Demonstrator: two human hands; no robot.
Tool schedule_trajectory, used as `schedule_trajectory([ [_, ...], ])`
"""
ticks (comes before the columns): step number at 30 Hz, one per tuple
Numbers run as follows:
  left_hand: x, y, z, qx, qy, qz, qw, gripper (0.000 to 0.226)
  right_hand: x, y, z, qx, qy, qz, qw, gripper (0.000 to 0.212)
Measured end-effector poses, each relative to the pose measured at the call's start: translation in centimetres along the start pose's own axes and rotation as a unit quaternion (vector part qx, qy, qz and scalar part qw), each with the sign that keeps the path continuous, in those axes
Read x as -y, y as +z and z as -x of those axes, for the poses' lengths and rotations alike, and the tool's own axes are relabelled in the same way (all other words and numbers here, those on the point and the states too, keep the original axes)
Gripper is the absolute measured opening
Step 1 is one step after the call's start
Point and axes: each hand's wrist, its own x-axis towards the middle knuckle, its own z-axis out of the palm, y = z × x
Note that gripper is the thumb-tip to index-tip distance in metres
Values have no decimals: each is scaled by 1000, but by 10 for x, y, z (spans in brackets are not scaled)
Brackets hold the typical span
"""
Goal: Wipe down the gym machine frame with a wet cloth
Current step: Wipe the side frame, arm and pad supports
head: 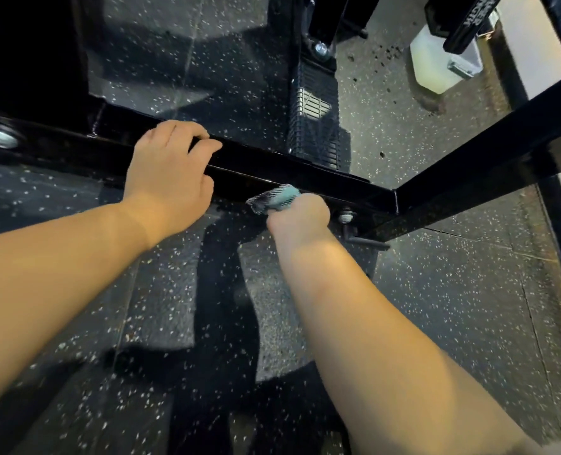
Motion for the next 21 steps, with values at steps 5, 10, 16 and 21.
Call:
schedule_trajectory([
  [5, 19, -9, 14, 14, 5, 6, 1000, 44, -1, 6, 8, -29, 12, 39, 999, 31],
  [10, 42, -22, 27, 17, -16, 36, 999, 47, 34, 66, 59, 37, 80, -237, 967, 34],
  [16, 54, -57, 45, 33, -72, 115, 990, 42, 58, 72, 74, 48, 222, -484, 845, 19],
  [21, 70, -73, 55, -6, -153, 98, 983, 40, 39, 58, 55, 27, 114, -294, 949, 33],
])
